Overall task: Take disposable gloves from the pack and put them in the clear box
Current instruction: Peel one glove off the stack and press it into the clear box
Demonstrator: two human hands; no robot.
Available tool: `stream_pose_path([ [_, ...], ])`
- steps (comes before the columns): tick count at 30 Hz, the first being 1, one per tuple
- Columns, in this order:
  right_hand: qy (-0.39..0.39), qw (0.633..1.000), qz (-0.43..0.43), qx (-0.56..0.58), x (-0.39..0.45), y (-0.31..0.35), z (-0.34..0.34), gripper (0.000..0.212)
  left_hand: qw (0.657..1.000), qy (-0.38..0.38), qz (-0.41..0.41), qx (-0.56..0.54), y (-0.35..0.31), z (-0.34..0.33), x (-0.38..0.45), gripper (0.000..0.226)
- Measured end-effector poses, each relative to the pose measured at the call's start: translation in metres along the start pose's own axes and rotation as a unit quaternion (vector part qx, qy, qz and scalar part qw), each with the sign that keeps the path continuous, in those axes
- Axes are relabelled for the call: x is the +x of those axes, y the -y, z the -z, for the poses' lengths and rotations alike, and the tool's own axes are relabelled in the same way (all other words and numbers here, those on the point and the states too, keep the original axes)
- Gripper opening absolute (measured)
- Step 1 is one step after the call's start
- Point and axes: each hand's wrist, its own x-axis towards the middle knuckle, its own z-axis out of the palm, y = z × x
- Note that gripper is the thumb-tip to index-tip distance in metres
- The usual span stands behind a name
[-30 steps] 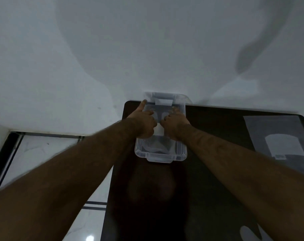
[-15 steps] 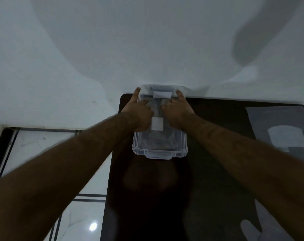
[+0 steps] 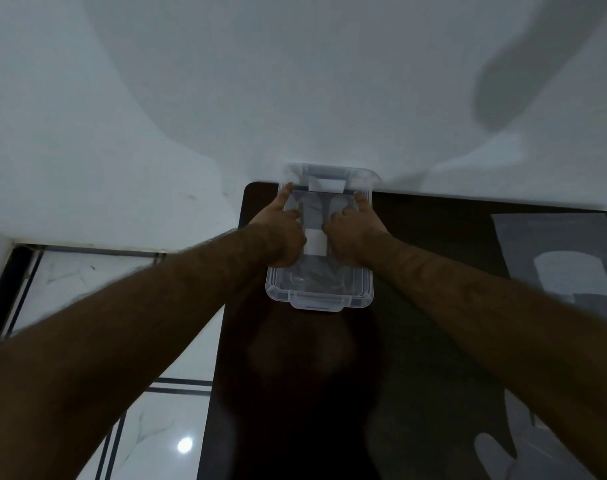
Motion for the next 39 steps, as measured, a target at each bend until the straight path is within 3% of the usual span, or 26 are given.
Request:
stream_pose_path([
  [5, 0.025, 0.999, -0.024, 0.025, 0.026, -0.011, -0.001, 0.051, 0.999, 0.024, 0.020, -0.017, -0.001, -0.006, 0.009, 0.042],
  [10, 0.015, 0.997, -0.057, 0.041, 0.038, -0.017, -0.009, 0.061, 0.997, -0.043, 0.045, -0.043, 0.016, 0.005, 0.028, 0.043],
  [16, 0.034, 0.998, -0.046, -0.008, 0.027, -0.022, -0.013, 0.068, 0.997, 0.023, 0.060, -0.034, 0.022, 0.011, 0.057, 0.061],
  [21, 0.022, 0.999, -0.043, 0.011, 0.014, -0.026, -0.007, 0.049, 0.996, -0.034, 0.072, -0.043, 0.018, 0.012, 0.044, 0.063],
  [25, -0.010, 1.000, 0.010, 0.020, -0.023, -0.014, 0.001, 0.040, 0.991, -0.077, 0.062, -0.094, -0.010, 0.004, 0.001, 0.050],
  [29, 0.018, 0.994, 0.105, 0.002, -0.043, 0.003, -0.010, 0.037, 0.995, -0.018, 0.009, -0.099, -0.042, -0.011, -0.023, 0.039],
  [32, 0.058, 0.992, 0.113, 0.016, -0.043, 0.008, -0.013, 0.034, 0.993, 0.036, 0.007, -0.116, -0.043, -0.008, -0.021, 0.039],
  [39, 0.105, 0.986, 0.130, -0.010, -0.038, 0.010, -0.012, 0.035, 0.993, 0.073, -0.014, -0.095, -0.032, 0.006, -0.022, 0.036],
])
